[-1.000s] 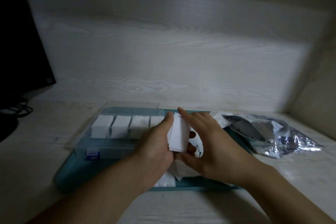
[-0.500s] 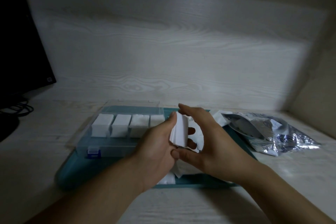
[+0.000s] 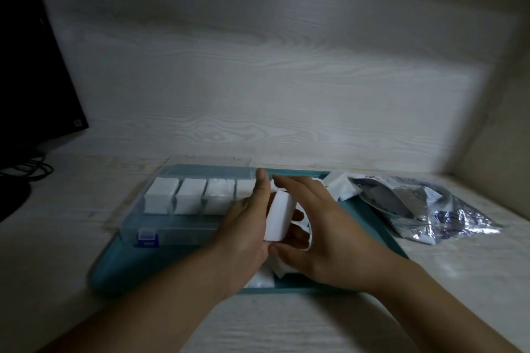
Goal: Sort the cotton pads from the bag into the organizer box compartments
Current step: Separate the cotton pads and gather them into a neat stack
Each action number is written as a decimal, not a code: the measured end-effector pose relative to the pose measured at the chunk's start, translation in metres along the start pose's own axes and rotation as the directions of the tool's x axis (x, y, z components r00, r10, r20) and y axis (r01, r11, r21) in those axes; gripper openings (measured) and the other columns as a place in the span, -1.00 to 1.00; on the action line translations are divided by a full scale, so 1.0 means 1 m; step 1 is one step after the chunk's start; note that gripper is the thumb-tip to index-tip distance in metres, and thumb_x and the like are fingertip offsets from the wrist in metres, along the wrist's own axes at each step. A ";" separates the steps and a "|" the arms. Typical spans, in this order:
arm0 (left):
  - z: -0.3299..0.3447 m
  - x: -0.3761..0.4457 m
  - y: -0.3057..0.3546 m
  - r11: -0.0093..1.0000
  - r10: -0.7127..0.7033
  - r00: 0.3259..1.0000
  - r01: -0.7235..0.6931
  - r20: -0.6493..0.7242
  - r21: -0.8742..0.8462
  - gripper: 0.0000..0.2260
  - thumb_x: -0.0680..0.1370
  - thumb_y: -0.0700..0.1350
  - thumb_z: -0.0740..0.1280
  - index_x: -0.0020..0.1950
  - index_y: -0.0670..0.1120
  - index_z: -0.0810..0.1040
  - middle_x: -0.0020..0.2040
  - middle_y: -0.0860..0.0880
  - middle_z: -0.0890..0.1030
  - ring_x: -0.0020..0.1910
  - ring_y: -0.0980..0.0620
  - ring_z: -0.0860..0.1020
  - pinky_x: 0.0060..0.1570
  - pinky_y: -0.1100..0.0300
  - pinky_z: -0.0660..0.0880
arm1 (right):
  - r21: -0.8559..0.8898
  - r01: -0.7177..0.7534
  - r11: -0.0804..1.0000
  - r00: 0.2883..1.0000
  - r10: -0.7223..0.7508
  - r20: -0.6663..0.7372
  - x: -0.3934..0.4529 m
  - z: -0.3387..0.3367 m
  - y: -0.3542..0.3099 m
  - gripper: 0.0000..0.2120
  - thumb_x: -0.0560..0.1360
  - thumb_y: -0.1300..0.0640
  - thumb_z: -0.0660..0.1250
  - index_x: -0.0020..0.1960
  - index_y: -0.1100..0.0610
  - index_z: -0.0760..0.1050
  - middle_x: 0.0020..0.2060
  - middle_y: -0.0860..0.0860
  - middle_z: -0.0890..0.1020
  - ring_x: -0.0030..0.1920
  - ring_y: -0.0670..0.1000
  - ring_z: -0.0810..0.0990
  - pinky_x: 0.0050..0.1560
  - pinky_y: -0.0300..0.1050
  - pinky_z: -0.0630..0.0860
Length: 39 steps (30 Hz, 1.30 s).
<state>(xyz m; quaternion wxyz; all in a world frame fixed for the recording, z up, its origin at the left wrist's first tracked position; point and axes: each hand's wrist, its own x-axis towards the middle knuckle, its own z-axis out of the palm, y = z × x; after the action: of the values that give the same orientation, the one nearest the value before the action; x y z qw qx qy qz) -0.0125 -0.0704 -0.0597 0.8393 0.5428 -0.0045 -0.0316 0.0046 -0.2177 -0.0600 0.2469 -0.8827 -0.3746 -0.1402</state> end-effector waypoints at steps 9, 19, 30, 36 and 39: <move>-0.003 -0.002 -0.002 0.994 -0.038 0.993 0.025 0.116 0.109 -0.47 0.42 0.29 0.20 -0.07 -0.11 0.73 0.07 -0.34 0.64 0.01 -0.20 0.62 0.23 -0.19 0.48 | -0.009 0.024 1.000 1.000 -0.024 0.002 0.000 0.001 0.002 -0.24 0.40 -0.11 0.44 0.49 0.02 0.21 0.21 -0.16 0.38 0.11 -0.19 0.35 0.13 -0.27 0.36; -0.009 0.003 -0.003 0.995 -0.087 0.988 0.081 0.129 0.050 -0.52 0.39 0.01 0.43 0.25 -0.19 0.59 0.21 -0.35 0.58 0.19 -0.33 0.58 0.05 -0.08 0.51 | 0.021 -0.009 1.000 1.000 0.009 0.005 -0.001 0.000 0.001 -0.05 0.36 -0.12 0.51 0.57 0.01 0.05 0.40 -0.15 0.30 0.39 -0.14 0.29 0.41 -0.09 0.33; -0.013 0.010 -0.016 0.988 -0.039 0.995 0.024 0.096 0.152 -0.79 0.53 -0.34 0.33 0.16 -0.24 0.59 0.07 -0.31 0.64 0.12 -0.25 0.61 0.06 -0.07 0.55 | -0.055 0.103 0.993 0.992 -0.106 -0.071 0.000 0.002 0.001 -0.35 0.36 -0.07 0.49 0.38 0.05 0.37 0.28 -0.12 0.38 0.21 -0.11 0.41 0.23 -0.18 0.43; -0.012 0.011 -0.017 0.981 0.045 0.996 -0.059 0.078 0.183 -0.80 0.54 -0.35 0.29 -0.05 -0.11 0.65 -0.11 -0.17 0.70 -0.02 -0.15 0.67 0.04 -0.08 0.55 | -0.059 0.114 0.992 0.990 -0.118 -0.081 0.001 0.008 0.000 -0.29 0.36 -0.06 0.45 0.44 0.07 0.32 0.31 -0.08 0.38 0.30 -0.03 0.39 0.26 -0.05 0.44; -0.012 0.012 -0.018 0.976 0.036 0.992 -0.061 0.124 0.209 -0.84 0.49 -0.28 0.37 0.03 -0.12 0.63 -0.08 -0.15 0.70 0.01 -0.11 0.67 0.09 -0.06 0.56 | -0.019 0.095 0.995 0.991 -0.096 -0.089 0.001 0.009 0.000 -0.32 0.39 -0.10 0.34 0.46 0.06 0.30 0.33 -0.10 0.35 0.27 -0.03 0.41 0.18 -0.03 0.50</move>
<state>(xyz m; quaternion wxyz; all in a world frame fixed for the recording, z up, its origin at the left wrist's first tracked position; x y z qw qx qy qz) -0.0011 -0.0674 -0.0813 0.7752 0.6263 -0.0711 -0.0427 0.0060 -0.2124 -0.0673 0.2500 -0.8584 -0.4038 -0.1939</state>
